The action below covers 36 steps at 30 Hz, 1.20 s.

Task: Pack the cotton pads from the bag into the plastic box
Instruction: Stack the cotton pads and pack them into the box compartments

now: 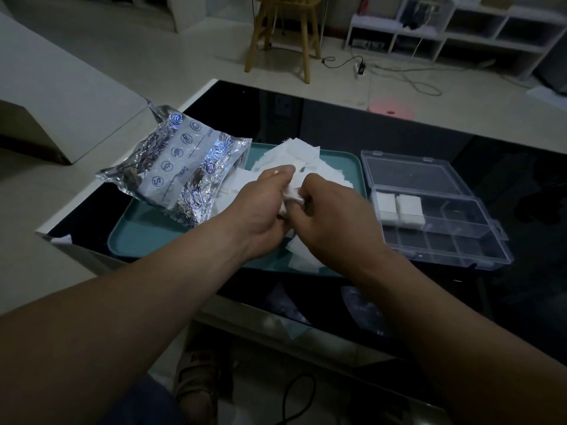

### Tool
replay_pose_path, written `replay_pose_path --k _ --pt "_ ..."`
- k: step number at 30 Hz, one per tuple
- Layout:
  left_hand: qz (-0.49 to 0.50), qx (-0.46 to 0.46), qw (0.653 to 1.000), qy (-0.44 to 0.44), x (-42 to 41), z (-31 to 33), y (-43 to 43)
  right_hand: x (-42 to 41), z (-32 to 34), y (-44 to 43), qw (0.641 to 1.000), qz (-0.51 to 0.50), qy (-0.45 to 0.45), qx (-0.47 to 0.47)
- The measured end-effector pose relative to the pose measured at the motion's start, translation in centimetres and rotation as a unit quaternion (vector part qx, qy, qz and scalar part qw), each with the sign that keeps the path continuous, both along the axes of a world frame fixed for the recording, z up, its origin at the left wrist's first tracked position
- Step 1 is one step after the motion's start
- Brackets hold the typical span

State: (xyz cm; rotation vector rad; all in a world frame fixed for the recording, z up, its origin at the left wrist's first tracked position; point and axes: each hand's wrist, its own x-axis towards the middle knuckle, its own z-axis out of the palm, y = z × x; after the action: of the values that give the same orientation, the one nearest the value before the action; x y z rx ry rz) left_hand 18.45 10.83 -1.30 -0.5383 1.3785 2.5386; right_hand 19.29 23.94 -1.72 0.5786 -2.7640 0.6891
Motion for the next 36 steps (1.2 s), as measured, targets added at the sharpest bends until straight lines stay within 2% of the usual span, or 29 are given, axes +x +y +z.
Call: replay_pose_path --k 4,6,9,12,16,20,25,28,36 --pt "-0.033 -0.013 0.999 -0.04 0.1 0.4 -0.5 -0.2 0.6 0.9 0.996 0.087 0.011 -0.029" --pt "-0.063 -0.012 0.997 -0.05 0.3 0.7 -0.4 -0.6 0.7 1.4 0.992 0.117 -0.035 -0.033" --pt "-0.118 -0.004 0.992 -0.041 0.5 0.7 -0.1 -0.9 0.7 1.6 0.974 0.136 -0.136 -0.123" --pt "-0.125 -0.015 0.992 -0.031 0.5 0.4 -0.3 -1.0 0.6 1.7 0.957 0.159 -0.168 -0.175" --pt "-0.119 -0.024 0.992 -0.033 0.5 0.4 -0.5 -0.5 1.1 2.1 0.947 0.164 -0.206 -0.185" --pt "-0.118 -0.049 0.991 -0.027 0.4 0.4 -0.4 -0.4 1.4 2.4 0.956 0.133 -0.181 -0.188" --pt "-0.131 -0.012 0.991 -0.027 0.6 0.9 -0.2 -0.2 0.8 2.2 0.982 0.121 -0.109 -0.097" --pt "-0.135 0.008 0.99 -0.034 0.7 0.8 -0.2 -0.4 0.8 2.3 0.989 0.097 -0.062 -0.095" --pt "-0.132 0.018 0.991 -0.017 0.6 0.4 -0.3 -0.4 1.0 2.6 0.991 0.053 -0.064 -0.105"
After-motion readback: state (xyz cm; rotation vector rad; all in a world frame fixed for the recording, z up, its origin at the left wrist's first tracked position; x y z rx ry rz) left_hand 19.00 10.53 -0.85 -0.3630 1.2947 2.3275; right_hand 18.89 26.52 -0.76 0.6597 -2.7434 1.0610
